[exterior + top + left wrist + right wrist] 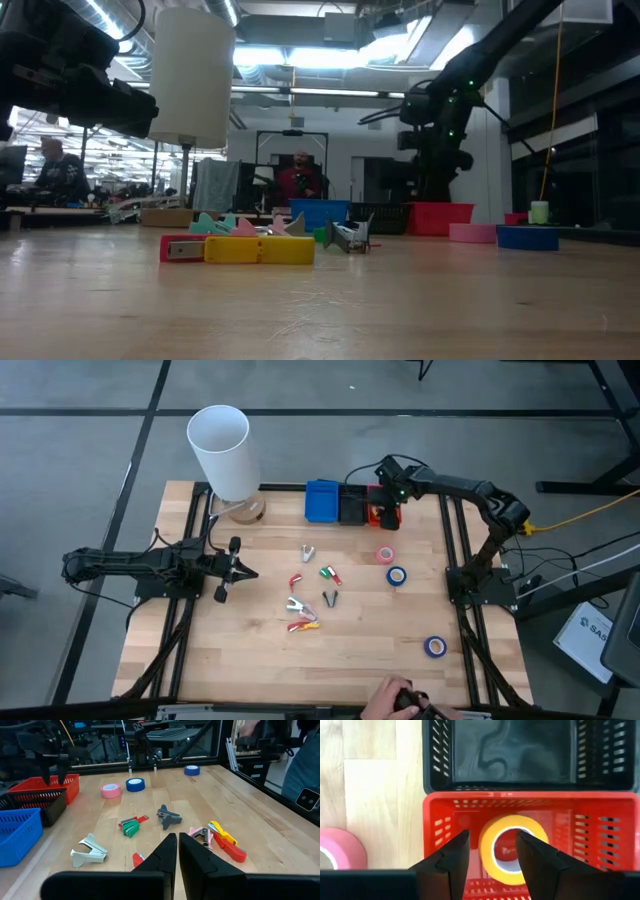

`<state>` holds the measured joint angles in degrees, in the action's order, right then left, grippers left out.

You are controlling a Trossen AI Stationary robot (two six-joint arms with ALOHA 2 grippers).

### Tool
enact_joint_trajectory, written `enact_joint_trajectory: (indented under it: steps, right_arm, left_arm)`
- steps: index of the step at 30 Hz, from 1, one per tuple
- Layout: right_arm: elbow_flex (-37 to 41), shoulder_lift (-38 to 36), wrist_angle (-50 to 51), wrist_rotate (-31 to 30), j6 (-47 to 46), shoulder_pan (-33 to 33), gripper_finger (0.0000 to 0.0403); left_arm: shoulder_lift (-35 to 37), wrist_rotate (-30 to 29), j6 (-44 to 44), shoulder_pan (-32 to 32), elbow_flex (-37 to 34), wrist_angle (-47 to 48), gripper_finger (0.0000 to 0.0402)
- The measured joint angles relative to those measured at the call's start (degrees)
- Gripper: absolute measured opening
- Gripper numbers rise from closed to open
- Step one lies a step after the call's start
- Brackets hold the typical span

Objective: Pick and place Stapler, Stapler remover, tape
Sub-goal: Put the yellow tape into the red bin

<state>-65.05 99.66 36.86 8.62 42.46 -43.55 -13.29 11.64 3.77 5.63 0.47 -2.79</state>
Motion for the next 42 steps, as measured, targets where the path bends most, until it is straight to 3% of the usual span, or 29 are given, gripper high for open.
enact_joint_trajectory:
  steps: [9, 15, 22, 27, 33, 42]
  right_arm:
    - [3.6, 0.0, -4.3, 0.0, -0.3, -0.4, 0.016]
    - [3.9, 1.6, -4.8, 0.0, -7.3, -1.2, 0.0159]
    - [3.9, 3.1, -5.6, -0.9, -7.5, -1.3, 0.0155]
    - [3.9, 2.9, -5.8, -7.4, -7.5, -1.5, 0.011]
    - [3.9, 2.8, -5.2, -7.8, -7.7, -2.1, 0.002]
    - [3.3, 1.1, -5.8, -9.0, -7.7, -2.8, 0.0035]
  left_arm:
    - [0.0, 0.0, 0.0, 0.0, 0.0, 0.0, 0.0015]
    - [0.0, 0.0, 0.0, 0.0, 0.0, 0.0, 0.0016]
    - [0.0, 0.0, 0.0, 0.0, 0.0, 0.0, 0.0015]
    - [0.0, 0.0, 0.0, 0.0, 0.0, 0.0, 0.0015]
    - [0.0, 0.0, 0.0, 0.0, 0.0, 0.0, 0.0015]
    - [0.0, 0.0, 0.0, 0.0, 0.0, 0.0, 0.0015]
